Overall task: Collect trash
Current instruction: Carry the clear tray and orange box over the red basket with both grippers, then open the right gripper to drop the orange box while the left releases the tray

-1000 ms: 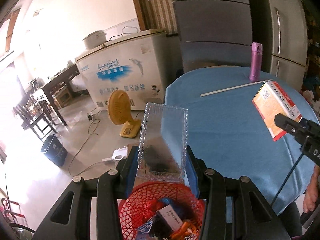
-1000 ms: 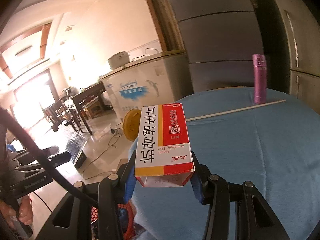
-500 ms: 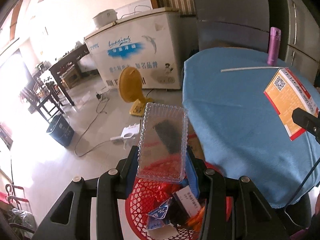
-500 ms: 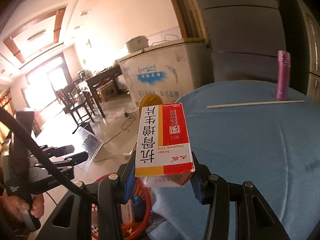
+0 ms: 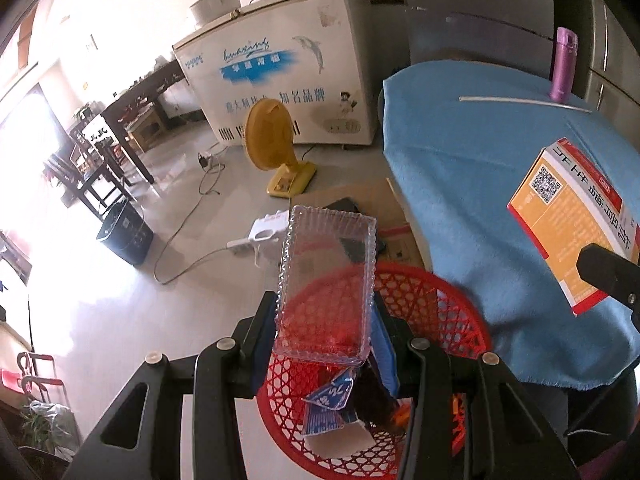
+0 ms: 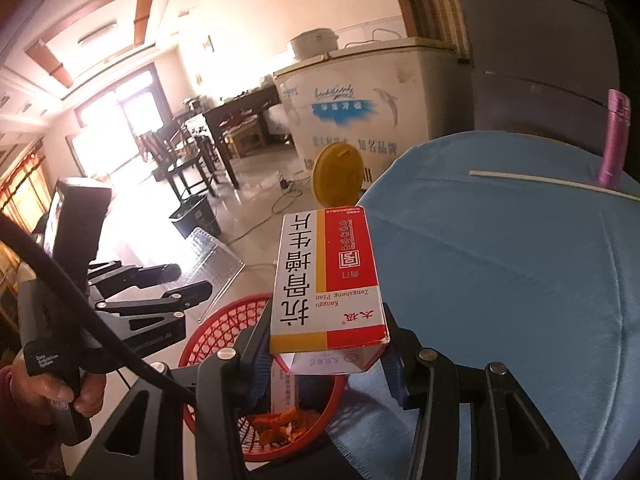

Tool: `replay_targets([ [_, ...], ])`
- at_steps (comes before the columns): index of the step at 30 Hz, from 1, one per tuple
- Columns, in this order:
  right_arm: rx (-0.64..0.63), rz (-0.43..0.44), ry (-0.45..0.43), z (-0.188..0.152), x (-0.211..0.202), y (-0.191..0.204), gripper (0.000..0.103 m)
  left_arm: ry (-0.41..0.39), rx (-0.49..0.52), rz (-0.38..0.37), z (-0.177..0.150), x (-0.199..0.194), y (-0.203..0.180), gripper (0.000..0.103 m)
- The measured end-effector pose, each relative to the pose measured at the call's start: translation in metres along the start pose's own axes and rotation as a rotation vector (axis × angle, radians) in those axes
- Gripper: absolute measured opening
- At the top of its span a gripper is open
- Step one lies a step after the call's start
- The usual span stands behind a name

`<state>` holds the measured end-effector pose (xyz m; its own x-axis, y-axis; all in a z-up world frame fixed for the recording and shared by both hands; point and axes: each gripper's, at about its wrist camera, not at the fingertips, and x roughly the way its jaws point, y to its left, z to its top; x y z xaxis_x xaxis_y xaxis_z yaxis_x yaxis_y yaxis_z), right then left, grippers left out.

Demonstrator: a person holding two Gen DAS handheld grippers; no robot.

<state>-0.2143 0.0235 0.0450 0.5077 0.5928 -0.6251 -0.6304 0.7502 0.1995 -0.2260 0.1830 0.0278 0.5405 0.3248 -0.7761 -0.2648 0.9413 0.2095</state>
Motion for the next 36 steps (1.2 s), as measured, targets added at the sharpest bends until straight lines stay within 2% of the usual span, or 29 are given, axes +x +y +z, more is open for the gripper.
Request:
replay_targets([
  [21,-0.078,0.053,0.155,-0.004,0.046,0.021,0.050,0.122,-0.002,0.004,-0.033,0.022,0.007,0.046],
  [36,-0.090,0.072,0.221,-0.006,0.070,0.024,0.050,0.193,0.010,-0.011,-0.050,0.037,0.007,0.046],
])
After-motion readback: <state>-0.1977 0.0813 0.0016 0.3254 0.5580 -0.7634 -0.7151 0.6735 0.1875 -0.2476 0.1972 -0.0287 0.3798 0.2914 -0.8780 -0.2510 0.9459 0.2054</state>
